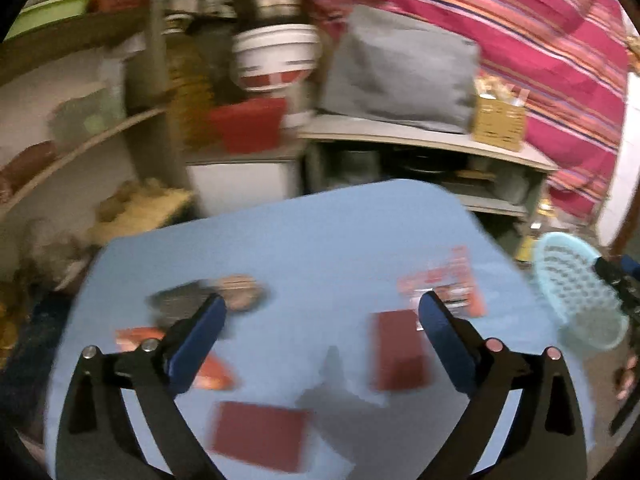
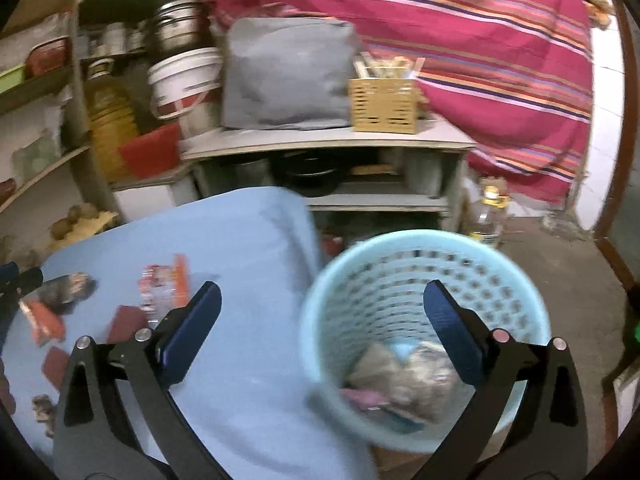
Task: Collect trash
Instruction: 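Move both tools back over the table toward the remaining trash, then grasp the maroon scouring pad with the right tool while the left tool grasps the red chip bag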
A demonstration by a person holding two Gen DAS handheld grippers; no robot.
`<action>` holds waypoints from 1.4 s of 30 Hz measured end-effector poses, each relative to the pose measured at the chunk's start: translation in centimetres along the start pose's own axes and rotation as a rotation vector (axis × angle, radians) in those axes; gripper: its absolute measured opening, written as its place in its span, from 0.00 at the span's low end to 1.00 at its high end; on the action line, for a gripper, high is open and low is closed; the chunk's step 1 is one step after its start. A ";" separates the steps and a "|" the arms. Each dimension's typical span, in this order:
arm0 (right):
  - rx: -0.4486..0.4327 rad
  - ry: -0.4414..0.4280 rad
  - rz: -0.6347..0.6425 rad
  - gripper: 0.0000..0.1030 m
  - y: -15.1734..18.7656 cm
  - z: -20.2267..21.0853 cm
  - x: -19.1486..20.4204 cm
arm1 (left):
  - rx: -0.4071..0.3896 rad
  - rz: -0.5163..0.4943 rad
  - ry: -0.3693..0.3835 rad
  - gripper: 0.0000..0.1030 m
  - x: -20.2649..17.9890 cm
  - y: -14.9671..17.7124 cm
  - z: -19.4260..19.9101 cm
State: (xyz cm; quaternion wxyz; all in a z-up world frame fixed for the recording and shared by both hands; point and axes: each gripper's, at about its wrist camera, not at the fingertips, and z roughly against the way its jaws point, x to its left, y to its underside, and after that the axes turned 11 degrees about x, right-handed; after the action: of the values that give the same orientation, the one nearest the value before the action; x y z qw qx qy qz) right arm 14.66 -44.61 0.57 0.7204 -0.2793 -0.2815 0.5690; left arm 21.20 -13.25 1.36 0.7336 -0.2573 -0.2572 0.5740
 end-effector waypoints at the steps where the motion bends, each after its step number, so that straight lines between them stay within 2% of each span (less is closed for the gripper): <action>1: 0.003 -0.010 0.014 0.96 0.1 -0.3 1.2 | -0.003 0.001 -0.047 0.93 2.0 0.4 0.0; 3: 0.014 -0.013 0.048 0.96 0.3 -0.9 3.4 | 0.001 0.011 -0.099 0.93 4.7 1.2 -0.2; 7: 0.027 -0.006 0.094 0.96 0.5 -1.9 7.0 | 0.030 0.086 -0.118 0.93 9.8 2.8 -1.0; 10: 0.047 -0.055 0.092 0.96 0.3 -2.7 9.4 | 0.045 0.121 -0.145 0.93 12.1 3.6 -1.9; 13: 0.081 -0.088 0.090 0.96 0.4 -3.7 11.4 | 0.069 0.105 -0.172 0.93 13.7 4.5 -3.4; 16: 0.137 -0.100 0.098 0.96 1.2 -5.3 14.1 | 0.107 0.125 -0.159 0.93 15.8 5.5 -4.9; 19: 0.203 -0.072 0.130 0.96 2.4 -7.2 17.3 | 0.094 0.143 -0.169 0.93 17.0 6.5 -5.5; 22: 0.232 -0.030 0.162 0.96 2.9 -8.4 19.6 | 0.085 0.139 -0.173 0.93 17.3 6.9 -5.8; 24: 0.255 -0.034 0.160 0.96 3.1 -9.1 20.4 | 0.078 0.142 -0.152 0.93 17.2 7.2 -5.8; 32: 0.322 0.050 0.192 0.95 3.9 -11.3 22.3 | 0.067 0.158 -0.119 0.93 16.6 6.3 -6.1; 36: 0.366 0.050 0.192 0.83 4.2 -12.3 22.2 | 0.085 0.176 -0.082 0.90 16.7 5.7 -6.9; 39: 0.383 0.029 0.170 0.78 4.3 -12.7 21.5 | 0.121 0.185 -0.046 0.75 16.8 5.7 -7.6; 42: 0.384 0.009 0.162 0.65 4.2 -12.6 21.2 | 0.149 0.227 -0.002 0.74 17.4 6.2 -7.8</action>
State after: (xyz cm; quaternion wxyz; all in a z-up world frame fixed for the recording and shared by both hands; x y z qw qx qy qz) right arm 25.08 -24.15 -9.19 0.7137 -0.1608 -0.1412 0.6670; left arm 25.64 4.39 -7.10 0.6808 -0.2287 -0.1839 0.6711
